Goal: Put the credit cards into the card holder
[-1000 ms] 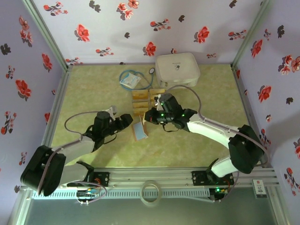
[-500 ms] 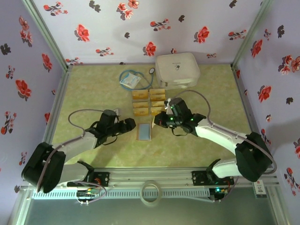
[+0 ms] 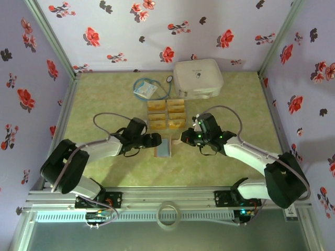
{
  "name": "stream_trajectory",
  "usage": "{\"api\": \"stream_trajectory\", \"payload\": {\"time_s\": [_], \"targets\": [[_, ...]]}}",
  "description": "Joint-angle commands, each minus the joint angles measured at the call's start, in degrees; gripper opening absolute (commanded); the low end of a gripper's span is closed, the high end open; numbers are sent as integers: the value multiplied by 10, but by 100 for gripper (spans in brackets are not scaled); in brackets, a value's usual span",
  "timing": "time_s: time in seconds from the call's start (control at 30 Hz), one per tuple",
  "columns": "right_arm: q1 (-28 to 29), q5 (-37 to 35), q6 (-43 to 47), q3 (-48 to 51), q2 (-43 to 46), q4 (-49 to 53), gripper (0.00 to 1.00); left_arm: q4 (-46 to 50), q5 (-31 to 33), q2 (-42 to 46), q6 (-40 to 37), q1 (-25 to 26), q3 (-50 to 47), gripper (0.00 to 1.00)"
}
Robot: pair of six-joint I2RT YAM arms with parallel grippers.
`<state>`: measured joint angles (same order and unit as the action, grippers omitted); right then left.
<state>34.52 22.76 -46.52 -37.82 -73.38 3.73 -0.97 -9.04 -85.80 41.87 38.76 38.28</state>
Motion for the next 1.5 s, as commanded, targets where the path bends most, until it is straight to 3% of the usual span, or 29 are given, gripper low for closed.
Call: {"api": "stream_trajectory", "payload": {"time_s": [0.0, 0.6, 0.77, 0.93, 1.07, 1.2, 1.47], "targets": [[-12, 8, 17, 19, 18, -1, 0, 35, 27, -23, -28, 13, 30, 81], [-77, 11, 29, 93, -14, -36, 0, 55, 50, -65, -39, 37, 64, 82], [-78, 6, 31, 88, -53, -54, 1, 10, 29, -54, -27, 37, 47, 73], [-78, 8, 33, 77, -87, -67, 10, -31, 9, -48, -10, 37, 28, 58], [-79, 7, 35, 70, -79, -55, 29, -35, 8, -46, -7, 38, 21, 42], [-79, -12, 37, 68, -31, -19, 39, -35, 12, -36, -5, 37, 17, 30], [-58, -29, 39, 43, 59, 46, 40, -10, 37, 4, -6, 37, 13, 28]]}}
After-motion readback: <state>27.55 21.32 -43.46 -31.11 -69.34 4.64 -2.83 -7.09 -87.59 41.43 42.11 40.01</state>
